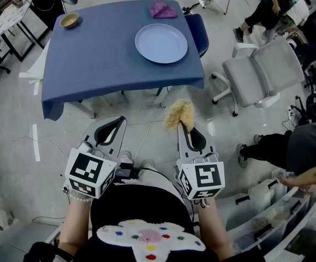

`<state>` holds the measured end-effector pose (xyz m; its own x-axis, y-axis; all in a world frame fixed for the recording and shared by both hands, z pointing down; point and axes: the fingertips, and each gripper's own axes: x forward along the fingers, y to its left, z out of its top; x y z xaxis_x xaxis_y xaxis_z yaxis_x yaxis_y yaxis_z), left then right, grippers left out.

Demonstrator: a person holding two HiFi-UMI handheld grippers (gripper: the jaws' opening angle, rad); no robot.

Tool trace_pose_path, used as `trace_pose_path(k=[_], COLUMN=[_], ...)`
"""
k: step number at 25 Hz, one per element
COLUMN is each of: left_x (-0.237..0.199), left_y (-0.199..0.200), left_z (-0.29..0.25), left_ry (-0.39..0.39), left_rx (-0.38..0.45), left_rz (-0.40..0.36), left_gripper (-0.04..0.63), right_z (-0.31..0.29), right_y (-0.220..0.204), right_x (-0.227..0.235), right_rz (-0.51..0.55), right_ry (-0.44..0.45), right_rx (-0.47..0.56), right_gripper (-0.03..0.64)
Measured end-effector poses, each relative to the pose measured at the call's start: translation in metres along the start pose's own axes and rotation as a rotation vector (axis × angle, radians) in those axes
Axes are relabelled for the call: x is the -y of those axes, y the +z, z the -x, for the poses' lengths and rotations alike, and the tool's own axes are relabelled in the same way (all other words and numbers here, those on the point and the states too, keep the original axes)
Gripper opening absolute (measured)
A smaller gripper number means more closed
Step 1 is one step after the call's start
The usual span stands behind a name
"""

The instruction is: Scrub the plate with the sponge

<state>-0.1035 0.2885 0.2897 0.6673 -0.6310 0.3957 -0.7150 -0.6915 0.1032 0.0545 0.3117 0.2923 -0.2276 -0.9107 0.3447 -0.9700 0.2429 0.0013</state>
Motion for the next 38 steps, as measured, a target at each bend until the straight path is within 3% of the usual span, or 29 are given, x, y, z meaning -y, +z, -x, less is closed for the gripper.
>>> trace_pose_path(k=[13,24,28,38], left_x=[0.000,0.017,0.031,0.045], left_y=[0.001,0.006,0.006,0.005], left_z=[-0.009,-0.018,-0.022,-0.018], left_ry=[-0.002,0.053,0.043,0.083], left_rx=[0.000,0.020,0.017,0.047], left_rz=[0.001,0.000,-0.008,0.018], left_gripper=[0.009,0.013,0.109,0.112], right_z=[-0.006,0.003,0.008,0.023], right_y=[0.001,-0.002,-0.003,-0.009], right_x=[0.005,0.028,0.034,0.042], right_rz=[-0.006,-0.035,-0.037,-0.026], right_ry=[0.001,0.019,0.030,0.049], right_rx=[0.006,0.023,0.032,0.049], right_gripper=[0.040,0.041,0.041,0.041])
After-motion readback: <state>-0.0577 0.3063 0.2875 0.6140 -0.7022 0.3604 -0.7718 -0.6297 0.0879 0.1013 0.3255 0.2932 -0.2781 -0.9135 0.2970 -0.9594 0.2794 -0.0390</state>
